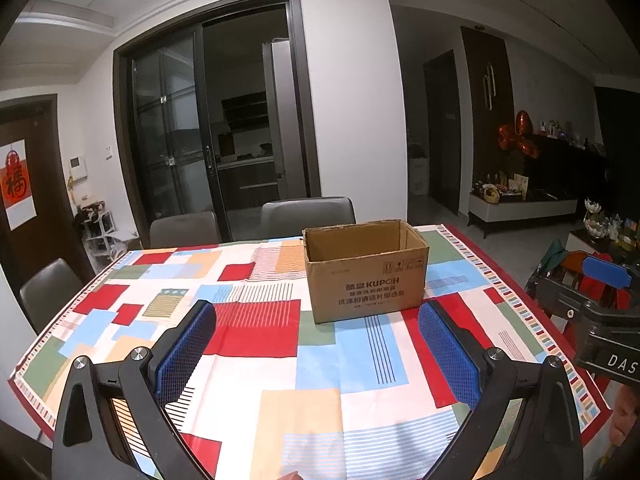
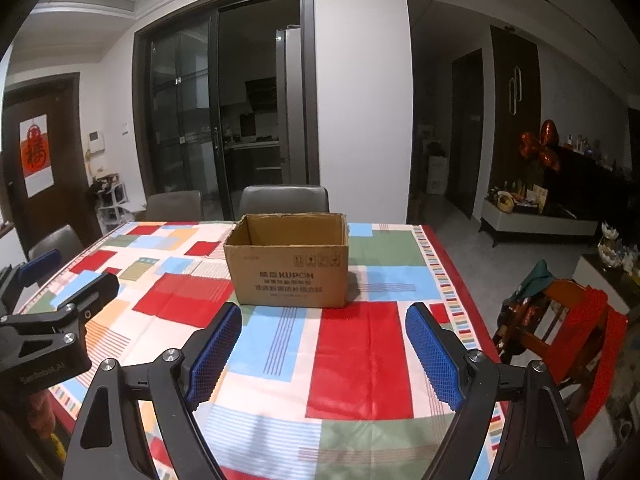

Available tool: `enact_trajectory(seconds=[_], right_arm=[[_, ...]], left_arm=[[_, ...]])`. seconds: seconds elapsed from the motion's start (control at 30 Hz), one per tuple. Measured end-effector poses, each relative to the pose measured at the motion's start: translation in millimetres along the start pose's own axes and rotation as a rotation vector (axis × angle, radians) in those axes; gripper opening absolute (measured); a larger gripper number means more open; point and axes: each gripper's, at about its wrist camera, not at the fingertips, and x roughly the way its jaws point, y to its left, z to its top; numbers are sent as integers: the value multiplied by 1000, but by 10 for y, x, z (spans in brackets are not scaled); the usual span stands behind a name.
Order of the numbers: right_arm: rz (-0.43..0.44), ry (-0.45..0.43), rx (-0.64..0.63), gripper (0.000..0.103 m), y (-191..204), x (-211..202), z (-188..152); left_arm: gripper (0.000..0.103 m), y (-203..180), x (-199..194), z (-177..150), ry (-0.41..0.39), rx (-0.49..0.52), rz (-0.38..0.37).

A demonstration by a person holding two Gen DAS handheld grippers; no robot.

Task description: Organize snacks

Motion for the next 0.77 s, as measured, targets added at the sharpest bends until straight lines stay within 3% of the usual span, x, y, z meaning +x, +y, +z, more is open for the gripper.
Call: enact_trajectory(seconds=[0.77], right_arm=[[-6,0,8,85,-50,4,-37]], left_arm=[[103,-44,-22,-26,7,5,-8]])
